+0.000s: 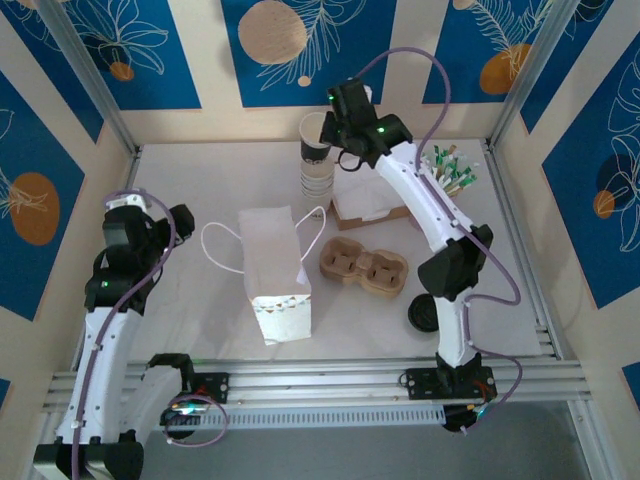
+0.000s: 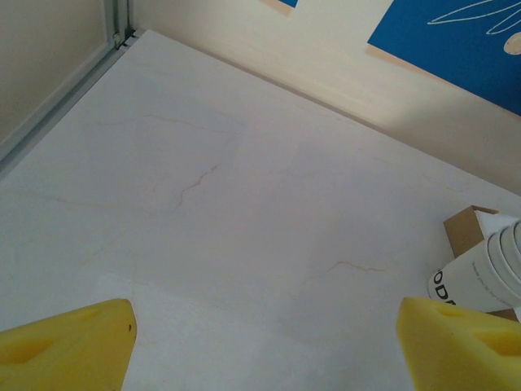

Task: Pack the takeout coffee

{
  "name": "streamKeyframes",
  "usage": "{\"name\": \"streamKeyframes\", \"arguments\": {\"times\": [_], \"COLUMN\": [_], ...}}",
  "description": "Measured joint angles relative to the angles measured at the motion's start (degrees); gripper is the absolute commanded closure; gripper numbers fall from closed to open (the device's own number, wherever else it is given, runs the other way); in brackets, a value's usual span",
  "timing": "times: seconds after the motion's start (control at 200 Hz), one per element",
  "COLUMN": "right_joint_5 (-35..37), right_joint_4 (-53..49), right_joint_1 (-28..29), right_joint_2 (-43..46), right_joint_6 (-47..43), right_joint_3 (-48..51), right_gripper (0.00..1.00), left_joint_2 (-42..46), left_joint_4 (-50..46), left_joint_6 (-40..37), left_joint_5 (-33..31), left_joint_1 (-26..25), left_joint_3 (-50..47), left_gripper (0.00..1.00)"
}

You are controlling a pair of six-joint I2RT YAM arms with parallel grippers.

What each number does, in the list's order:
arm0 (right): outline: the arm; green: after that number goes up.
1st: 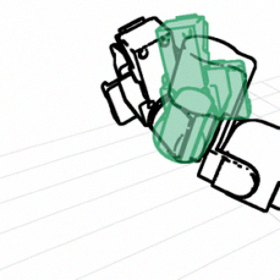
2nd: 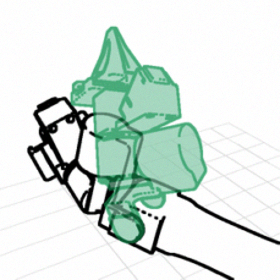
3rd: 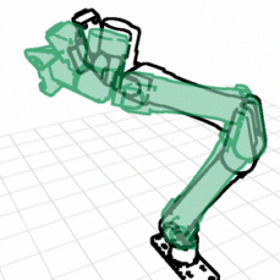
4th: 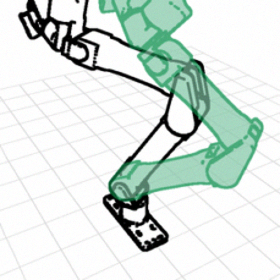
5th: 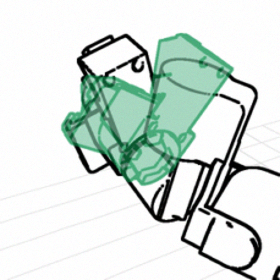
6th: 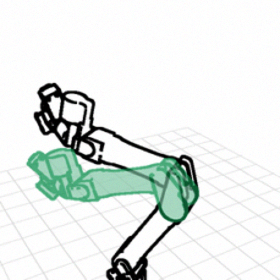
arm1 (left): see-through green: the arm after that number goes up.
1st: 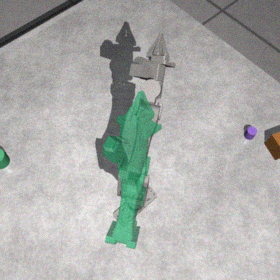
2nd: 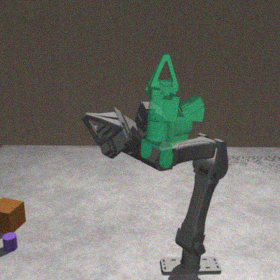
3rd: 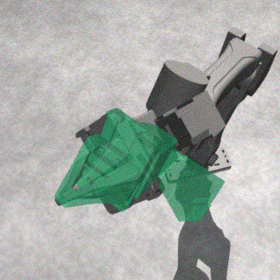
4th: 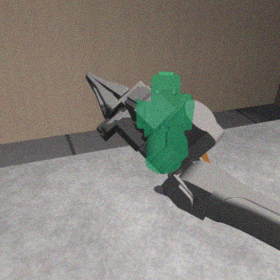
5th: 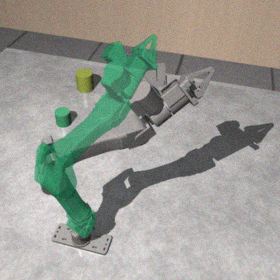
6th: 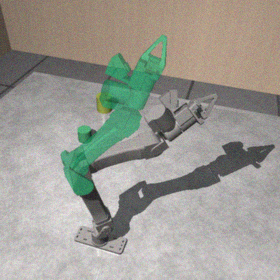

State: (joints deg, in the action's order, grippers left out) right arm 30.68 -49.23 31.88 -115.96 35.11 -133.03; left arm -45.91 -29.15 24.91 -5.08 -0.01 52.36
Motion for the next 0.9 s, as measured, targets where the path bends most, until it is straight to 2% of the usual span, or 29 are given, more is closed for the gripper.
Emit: {"name": "streamKeyframes", "arguments": {"times": [0.18, 0.615, 0.76, 0.9], "right_joint_5": [-0.68, -0.61, -3.96, -7.89], "right_joint_4": [0.11, 1.2, -1.79, -5.35], "right_joint_1": [0.37, 3.06, 4.63, 6.75], "right_joint_2": [10.32, 50.77, 59.74, 64.13], "right_joint_6": [-1.73, -4.7, -4.42, -3.61], "right_joint_3": [5.03, 40.11, 48.87, 54.66], "right_gripper": [1.0, 1.0, 1.0, 1.0], "left_joint_2": [0.22, 0.15, 2.14, 5.14], "left_joint_4": [0.09, 0.28, -0.87, -2.93], "left_joint_6": [-0.55, -0.61, -0.37, 1.14], "left_joint_5": [0.15, 2.93, 3.15, 4.76], "left_joint_1": [0.0, 0.0, 0.0, 0.02], "left_joint_3": [-0.26, -0.55, -1.46, -4.2], "left_gripper": [0.14, 0.09, 0.07, 0.07]}}
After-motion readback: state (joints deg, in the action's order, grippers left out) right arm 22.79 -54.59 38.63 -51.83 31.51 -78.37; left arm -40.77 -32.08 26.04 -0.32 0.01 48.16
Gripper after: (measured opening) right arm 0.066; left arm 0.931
